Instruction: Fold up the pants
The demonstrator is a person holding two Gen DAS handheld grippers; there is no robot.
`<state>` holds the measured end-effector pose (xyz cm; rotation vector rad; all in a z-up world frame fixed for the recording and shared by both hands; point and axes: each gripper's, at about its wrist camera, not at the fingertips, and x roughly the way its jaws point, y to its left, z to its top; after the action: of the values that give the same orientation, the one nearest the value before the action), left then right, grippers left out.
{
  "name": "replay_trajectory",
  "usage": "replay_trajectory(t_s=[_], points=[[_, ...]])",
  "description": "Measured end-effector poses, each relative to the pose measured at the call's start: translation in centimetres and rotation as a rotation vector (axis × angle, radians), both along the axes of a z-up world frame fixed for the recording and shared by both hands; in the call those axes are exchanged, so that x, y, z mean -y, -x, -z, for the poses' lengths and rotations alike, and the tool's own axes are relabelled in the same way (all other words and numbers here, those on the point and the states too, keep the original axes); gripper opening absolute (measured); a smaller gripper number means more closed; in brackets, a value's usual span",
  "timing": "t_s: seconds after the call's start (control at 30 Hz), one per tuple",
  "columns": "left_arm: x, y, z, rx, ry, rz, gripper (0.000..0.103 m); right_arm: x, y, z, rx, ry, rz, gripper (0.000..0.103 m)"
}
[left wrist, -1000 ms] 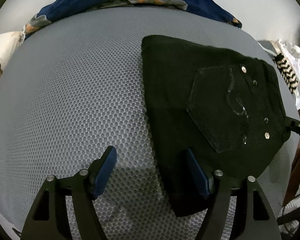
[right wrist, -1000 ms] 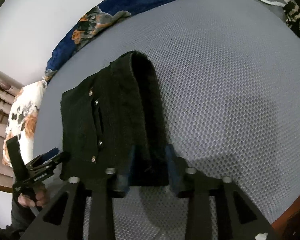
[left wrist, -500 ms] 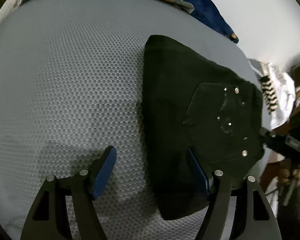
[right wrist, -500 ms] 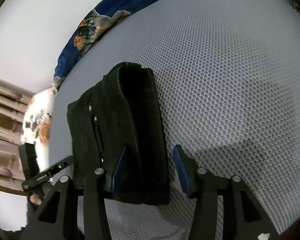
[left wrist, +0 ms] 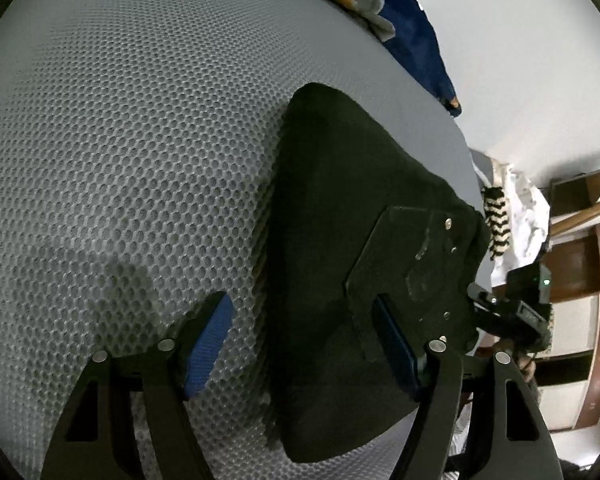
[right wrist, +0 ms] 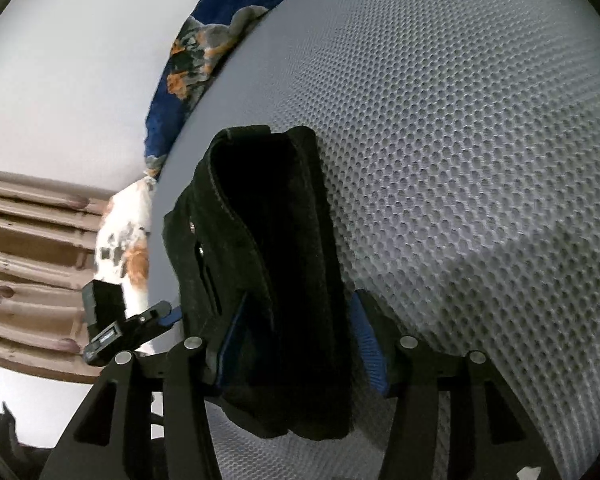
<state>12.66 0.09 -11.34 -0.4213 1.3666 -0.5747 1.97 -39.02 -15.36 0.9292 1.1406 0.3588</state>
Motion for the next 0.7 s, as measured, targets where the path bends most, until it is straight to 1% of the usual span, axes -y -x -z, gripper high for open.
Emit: replay_trajectory(t_s=[0.1, 0.3, 0.37, 0.47, 0.5, 0.57, 0.6, 0.63, 0.67, 0.7], points=[[0.6, -1.3, 0.0, -0.005, 0.020, 0.000, 0.072, -0.2, -0.7, 0.3, 0.014, -0.029, -0.010, 0.050], [3.1, -1.7, 0.4, 0.001, 0.064, 0.005, 0.072, -1.1, -2.1, 0.6, 0.034, -0.057, -0.041, 0.049], [3.5, -1.5, 0.6, -0.003, 0.096, 0.012, 0.072, -1.5, -2.5, 0.6, 0.044, -0.057, -0.048, 0.048], [4.3, -1.4, 0.7, 0.025, 0.091, 0.018, 0.071, -1.9, -2.8, 0.6, 0.052, -0.050, -0.038, 0.046], [4.4, -1.3, 0.6, 0.035, 0.080, 0.019, 0.069, -2.1, -2.8, 0.5, 0.051, -0.035, -0.029, 0.044], [4.7, -1.0, 0.4, 0.059, 0.052, 0.020, 0.055, -2.1, -2.3, 0.1, 0.049, -0.015, -0.012, 0.039], [4.9, -0.9, 0.3, 0.068, 0.041, 0.022, 0.051, -2.3, -2.0, -0.4, 0.059, 0.009, -0.003, 0.037], [5.2, -0.9, 0.2, 0.092, 0.020, 0.014, 0.042, -2.5, -2.0, -0.8, 0.066, 0.028, 0.002, 0.034], [5.2, -0.7, 0.0, 0.110, 0.014, 0.020, 0.036, -2.7, -1.9, -1.2, 0.073, 0.045, 0.006, 0.032], [5.1, -0.6, -0.2, 0.118, 0.015, 0.023, 0.034, -3.0, -1.7, -1.8, 0.082, 0.058, 0.010, 0.029]])
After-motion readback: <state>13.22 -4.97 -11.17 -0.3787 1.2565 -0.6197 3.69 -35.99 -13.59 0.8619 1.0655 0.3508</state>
